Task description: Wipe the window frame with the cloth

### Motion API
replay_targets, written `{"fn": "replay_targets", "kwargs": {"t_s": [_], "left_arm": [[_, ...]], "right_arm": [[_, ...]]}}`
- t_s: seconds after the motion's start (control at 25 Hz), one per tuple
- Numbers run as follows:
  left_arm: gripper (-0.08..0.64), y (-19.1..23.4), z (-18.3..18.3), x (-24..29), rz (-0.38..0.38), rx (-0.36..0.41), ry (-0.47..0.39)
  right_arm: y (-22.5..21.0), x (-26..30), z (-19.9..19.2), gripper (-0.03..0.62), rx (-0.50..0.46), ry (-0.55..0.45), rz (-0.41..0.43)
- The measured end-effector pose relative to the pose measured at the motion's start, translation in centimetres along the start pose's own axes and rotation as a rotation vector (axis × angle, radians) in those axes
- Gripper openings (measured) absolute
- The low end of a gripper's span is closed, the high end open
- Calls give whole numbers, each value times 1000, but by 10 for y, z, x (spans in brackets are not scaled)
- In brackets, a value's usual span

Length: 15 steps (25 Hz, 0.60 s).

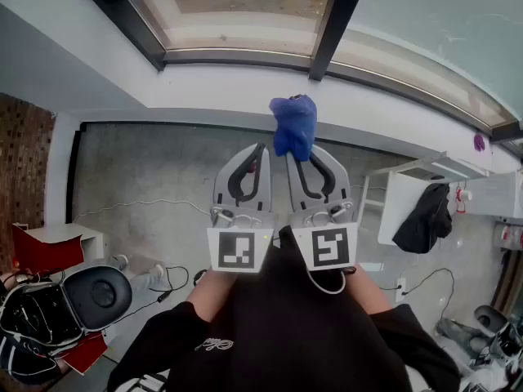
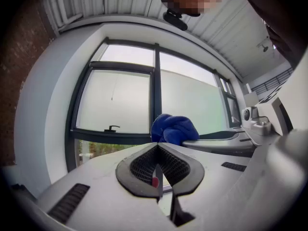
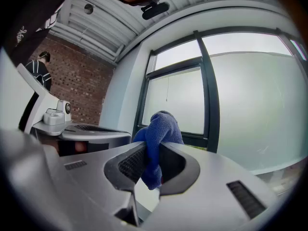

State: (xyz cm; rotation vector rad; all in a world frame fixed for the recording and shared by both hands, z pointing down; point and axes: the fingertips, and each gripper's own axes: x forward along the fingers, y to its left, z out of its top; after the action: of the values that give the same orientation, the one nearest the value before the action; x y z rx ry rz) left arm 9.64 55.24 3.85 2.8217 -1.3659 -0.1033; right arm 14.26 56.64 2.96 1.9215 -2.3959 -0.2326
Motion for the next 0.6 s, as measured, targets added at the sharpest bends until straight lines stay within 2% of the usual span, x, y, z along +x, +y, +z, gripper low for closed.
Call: {"fn": "replay_targets", "kwargs": {"t_s": [0.28, 0.48, 0.6], "left_arm": [[5, 9, -3, -17, -3, -14, -13], [5, 13, -2, -6, 3, -28, -10], [5, 36, -4, -24, 7, -34, -16]], "right_arm": [[21, -6, 0, 51, -2, 0, -3], [14, 3, -1, 52, 2, 18, 7], [41, 8, -1, 52, -2, 29, 12]]}}
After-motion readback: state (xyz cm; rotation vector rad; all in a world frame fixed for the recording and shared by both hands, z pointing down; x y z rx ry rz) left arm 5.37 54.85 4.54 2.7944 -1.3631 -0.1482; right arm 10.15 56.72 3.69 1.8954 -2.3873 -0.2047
